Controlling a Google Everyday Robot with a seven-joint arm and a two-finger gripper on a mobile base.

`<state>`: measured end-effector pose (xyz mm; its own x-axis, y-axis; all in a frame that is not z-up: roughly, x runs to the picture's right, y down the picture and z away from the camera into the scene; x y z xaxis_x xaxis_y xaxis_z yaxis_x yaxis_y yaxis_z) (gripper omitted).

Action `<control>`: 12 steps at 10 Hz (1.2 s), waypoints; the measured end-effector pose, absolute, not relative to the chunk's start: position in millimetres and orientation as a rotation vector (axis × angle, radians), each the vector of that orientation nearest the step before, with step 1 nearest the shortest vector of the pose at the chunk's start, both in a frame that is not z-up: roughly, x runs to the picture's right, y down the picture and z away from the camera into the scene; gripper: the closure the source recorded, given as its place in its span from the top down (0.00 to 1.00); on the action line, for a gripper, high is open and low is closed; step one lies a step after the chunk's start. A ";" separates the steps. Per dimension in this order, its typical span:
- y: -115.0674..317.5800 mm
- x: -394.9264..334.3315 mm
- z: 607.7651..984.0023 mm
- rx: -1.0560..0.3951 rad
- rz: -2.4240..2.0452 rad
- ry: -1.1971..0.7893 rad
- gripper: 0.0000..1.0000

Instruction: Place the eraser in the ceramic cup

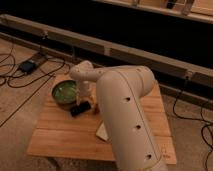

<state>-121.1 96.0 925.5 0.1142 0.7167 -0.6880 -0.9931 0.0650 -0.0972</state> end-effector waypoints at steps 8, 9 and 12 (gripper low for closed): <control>96.0 -120.9 925.2 -0.643 1.388 0.540 0.60; 95.9 -120.9 925.2 -0.644 1.387 0.540 0.60; 96.6 -117.3 927.7 -0.651 1.385 0.547 0.60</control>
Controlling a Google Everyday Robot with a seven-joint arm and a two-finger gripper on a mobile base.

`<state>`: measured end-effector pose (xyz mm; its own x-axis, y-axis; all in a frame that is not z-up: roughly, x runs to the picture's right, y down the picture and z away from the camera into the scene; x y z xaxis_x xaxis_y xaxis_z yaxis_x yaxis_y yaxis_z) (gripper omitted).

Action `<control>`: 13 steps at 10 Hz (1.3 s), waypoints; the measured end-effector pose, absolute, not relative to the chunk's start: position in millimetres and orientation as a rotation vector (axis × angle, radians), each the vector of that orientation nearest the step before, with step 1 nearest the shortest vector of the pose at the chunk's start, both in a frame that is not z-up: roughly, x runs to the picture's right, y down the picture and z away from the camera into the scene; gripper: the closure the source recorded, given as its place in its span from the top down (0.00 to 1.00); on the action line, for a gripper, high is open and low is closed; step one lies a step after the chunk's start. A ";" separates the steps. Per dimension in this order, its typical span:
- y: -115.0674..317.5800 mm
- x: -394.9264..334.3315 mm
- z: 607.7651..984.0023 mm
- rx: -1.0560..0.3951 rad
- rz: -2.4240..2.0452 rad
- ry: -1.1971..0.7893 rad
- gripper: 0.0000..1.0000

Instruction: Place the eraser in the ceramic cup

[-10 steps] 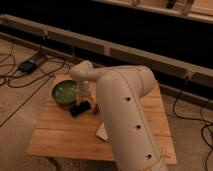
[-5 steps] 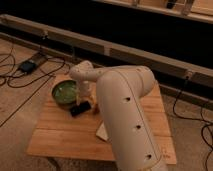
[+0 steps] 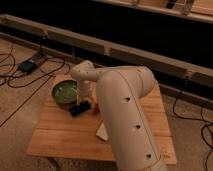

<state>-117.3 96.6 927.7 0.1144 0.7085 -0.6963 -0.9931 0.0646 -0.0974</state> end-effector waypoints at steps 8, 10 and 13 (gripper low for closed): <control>96.6 -118.5 929.3 -0.657 1.377 0.550 0.60; 96.6 -116.7 928.8 -0.657 1.377 0.553 0.60; 95.8 -118.1 928.1 -0.657 1.376 0.552 0.60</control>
